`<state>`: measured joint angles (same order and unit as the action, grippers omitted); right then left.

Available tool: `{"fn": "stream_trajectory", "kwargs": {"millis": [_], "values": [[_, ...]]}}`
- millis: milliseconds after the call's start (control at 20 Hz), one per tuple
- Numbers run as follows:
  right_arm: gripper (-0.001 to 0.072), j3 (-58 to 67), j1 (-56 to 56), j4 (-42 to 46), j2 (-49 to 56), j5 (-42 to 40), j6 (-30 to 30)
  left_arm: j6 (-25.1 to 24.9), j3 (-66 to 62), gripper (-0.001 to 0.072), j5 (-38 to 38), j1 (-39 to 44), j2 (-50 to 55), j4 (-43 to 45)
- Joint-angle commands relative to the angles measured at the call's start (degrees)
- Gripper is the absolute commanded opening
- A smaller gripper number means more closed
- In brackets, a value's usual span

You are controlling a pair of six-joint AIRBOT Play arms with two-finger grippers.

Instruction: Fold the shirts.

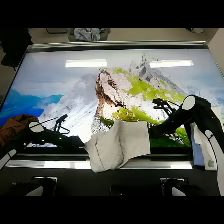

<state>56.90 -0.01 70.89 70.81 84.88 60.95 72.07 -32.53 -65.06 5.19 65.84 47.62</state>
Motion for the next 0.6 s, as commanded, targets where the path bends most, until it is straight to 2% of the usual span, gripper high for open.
{"fn": "stream_trajectory", "kwargs": {"millis": [0, 50, 100, 150, 250, 300, 350, 500, 550], "values": [[0.0688, -0.5, -0.02, -0.61, 0.33, 1.18, -0.33, -0.61, 3.56, 0.0699, 8.24, 2.45, -0.09, -7.67], [0.0688, -0.5, -0.02, -0.61, 0.33, 1.14, -0.31, 0.22, 3.56, 0.0694, 9.49, 3.61, -0.09, -8.26], [0.0688, -0.5, -0.02, -0.59, 0.33, 1.09, -0.31, 0.81, 3.56, 0.0631, 10.69, 4.81, -0.09, -8.57], [0.069, -0.5, -0.02, -0.48, 0.33, 0.94, -0.31, 1.51, 3.56, 0.0631, 11.93, 6.23, -0.07, -8.61], [0.0706, -0.52, -0.02, 0.26, 0.33, 0.15, 0.11, 2.62, 3.56, 0.0581, 13.35, 8.22, -0.04, -8.61], [0.0707, -0.59, -0.04, 0.24, 0.33, -0.83, 0.37, 3.76, 3.54, 0.0518, 13.84, 8.59, 0.02, -8.61], [0.0707, -0.76, -0.02, 0.24, 0.37, -1.9, 0.85, 4.02, 3.56, 0.0374, 14.19, 8.81, 0.11, -8.61], [0.0708, -3.15, -0.04, 0.2, 1.27, -5.6, 1.86, 3.93, 3.54, 0.0072, 14.16, 8.83, 0.55, -8.61], [0.0708, -4.28, -0.04, 0.11, 2.05, -6.29, 2.08, 3.78, 3.54, 0.0038, 14.14, 8.83, 0.52, -8.61]]}}
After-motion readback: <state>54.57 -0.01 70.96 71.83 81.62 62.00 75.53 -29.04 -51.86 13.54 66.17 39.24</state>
